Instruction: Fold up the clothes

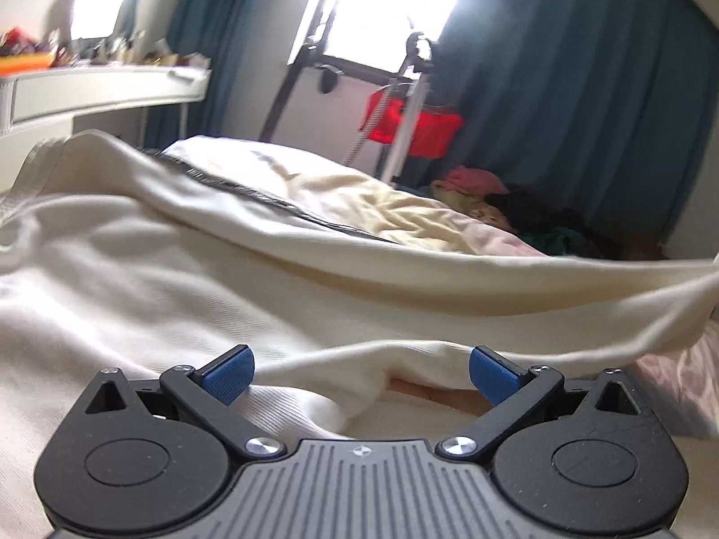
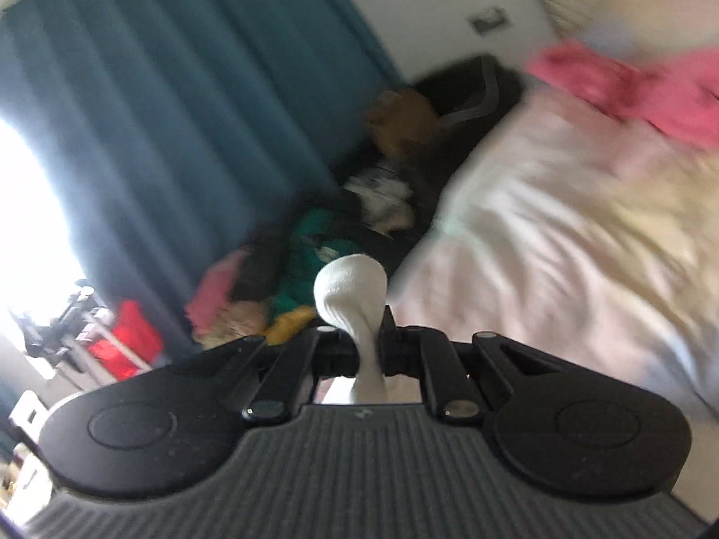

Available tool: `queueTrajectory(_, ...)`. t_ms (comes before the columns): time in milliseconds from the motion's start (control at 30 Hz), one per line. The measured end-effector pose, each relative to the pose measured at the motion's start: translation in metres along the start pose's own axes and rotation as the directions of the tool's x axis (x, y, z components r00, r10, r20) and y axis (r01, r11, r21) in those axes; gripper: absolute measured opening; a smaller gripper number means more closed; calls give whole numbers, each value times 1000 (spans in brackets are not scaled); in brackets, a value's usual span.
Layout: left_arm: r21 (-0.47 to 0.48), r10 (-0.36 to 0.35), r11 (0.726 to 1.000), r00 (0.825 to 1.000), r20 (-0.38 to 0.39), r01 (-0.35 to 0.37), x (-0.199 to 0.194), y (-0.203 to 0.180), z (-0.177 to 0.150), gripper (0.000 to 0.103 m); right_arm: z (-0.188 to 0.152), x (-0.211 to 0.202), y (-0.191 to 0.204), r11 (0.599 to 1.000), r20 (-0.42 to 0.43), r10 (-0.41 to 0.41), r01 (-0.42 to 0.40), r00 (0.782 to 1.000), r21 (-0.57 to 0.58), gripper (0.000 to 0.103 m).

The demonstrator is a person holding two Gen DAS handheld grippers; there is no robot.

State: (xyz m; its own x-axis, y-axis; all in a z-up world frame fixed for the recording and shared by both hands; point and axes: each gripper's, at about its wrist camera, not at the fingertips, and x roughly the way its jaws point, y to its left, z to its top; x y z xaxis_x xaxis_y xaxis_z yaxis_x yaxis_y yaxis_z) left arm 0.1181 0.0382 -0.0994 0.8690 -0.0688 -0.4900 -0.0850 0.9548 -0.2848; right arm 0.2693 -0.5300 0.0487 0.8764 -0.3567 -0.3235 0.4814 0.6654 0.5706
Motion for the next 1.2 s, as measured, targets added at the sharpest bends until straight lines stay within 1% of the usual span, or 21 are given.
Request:
queueTrajectory(67, -17, 4, 1000, 1000, -3, -4, 3, 4, 3, 103, 15, -7, 19, 998, 60, 69, -68, 996, -11, 10)
queueTrajectory(100, -22, 2, 1000, 1000, -3, -2, 3, 6, 4, 103, 21, -12, 23, 994, 101, 105, -103, 989, -20, 10)
queueTrajectory(133, -23, -3, 1000, 1000, -2, 3, 3, 8, 3, 103, 25, -16, 23, 992, 135, 126, -122, 983, -35, 10)
queueTrajectory(167, -22, -7, 1000, 1000, -2, 7, 2, 9, 3, 103, 25, -17, 18, 992, 157, 125, -117, 980, -56, 10)
queueTrajectory(267, -2, -20, 1000, 1000, -9, 20, 1, 7, 3, 103, 5, -14, -27, 996, 139, 36, -25, 990, -80, 10)
queueTrajectory(333, 8, -27, 1000, 1000, -6, 28, -1, 6, 2, 103, -21, -10, -74, 995, 77, -57, 63, 995, -83, 10)
queueTrajectory(367, 14, -27, 1000, 1000, -3, 27, -3, 6, 2, 103, -35, -7, -99, 991, 41, -104, 107, 994, -85, 10)
queueTrajectory(433, 24, -26, 999, 1000, 4, 26, -5, 4, 1, 103, -63, -5, -149, 979, -41, -195, 192, 980, -67, 10)
queueTrajectory(533, 40, -16, 999, 1000, 14, 15, -7, 2, 2, 103, -91, -8, -202, 967, -119, -254, 254, 960, -13, 10)
queueTrajectory(633, 59, 19, 998, 999, 26, -20, -8, 1, 5, 103, -101, -15, -215, 969, -128, -248, 245, 960, -39, 11)
queueTrajectory(700, 56, 29, 998, 999, 30, -31, -11, 1, 6, 103, -103, -26, -205, 967, -118, -252, 246, 960, -63, 16)
queueTrajectory(800, 65, 42, 997, 998, 49, -45, -17, -1, 11, 103, -101, -35, -192, 957, -112, -282, 271, 953, -99, 30)
queueTrajectory(833, 71, 43, 996, 998, 56, -47, -21, -2, 12, 103, -101, -36, -189, 954, -117, -290, 278, 950, -114, 40)
queueTrajectory(867, 78, 44, 996, 997, 62, -48, -24, -4, 13, 103, -100, -40, -186, 954, -122, -286, 271, 950, -127, 55)
queueTrajectory(900, 84, 42, 995, 997, 67, -48, -28, -6, 14, 103, -101, -49, -180, 959, -124, -265, 248, 956, -136, 63)
queueTrajectory(933, 90, 38, 995, 997, 69, -44, -32, -8, 14, 103, -100, -62, -173, 966, -114, -234, 218, 966, -138, 75)
queueTrajectory(967, 97, 30, 995, 997, 68, -36, -37, -10, 13, 103, -98, -77, -164, 974, -96, -198, 184, 976, -135, 84)
queueTrajectory(1033, 126, 8, 992, 998, 64, -16, -48, -18, 12, 103, -92, -106, -141, 983, -84, -111, 97, 990, -159, 84)
queueTrajectory(1067, 146, -5, 989, 998, 62, -4, -53, -23, 11, 103, -90, -119, -129, 982, -95, -71, 53, 993, -179, 83)
queueTrajectory(1133, 185, -37, 982, 998, 47, 28, -65, -31, 8, 103, -91, -147, -106, 972, -126, 7, -36, 992, -234, 83)
queueTrajectory(1200, 209, -51, 977, 998, 33, 43, -77, -36, 4, 103, -98, -178, -85, 946, -158, 67, -113, 985, -305, 83)
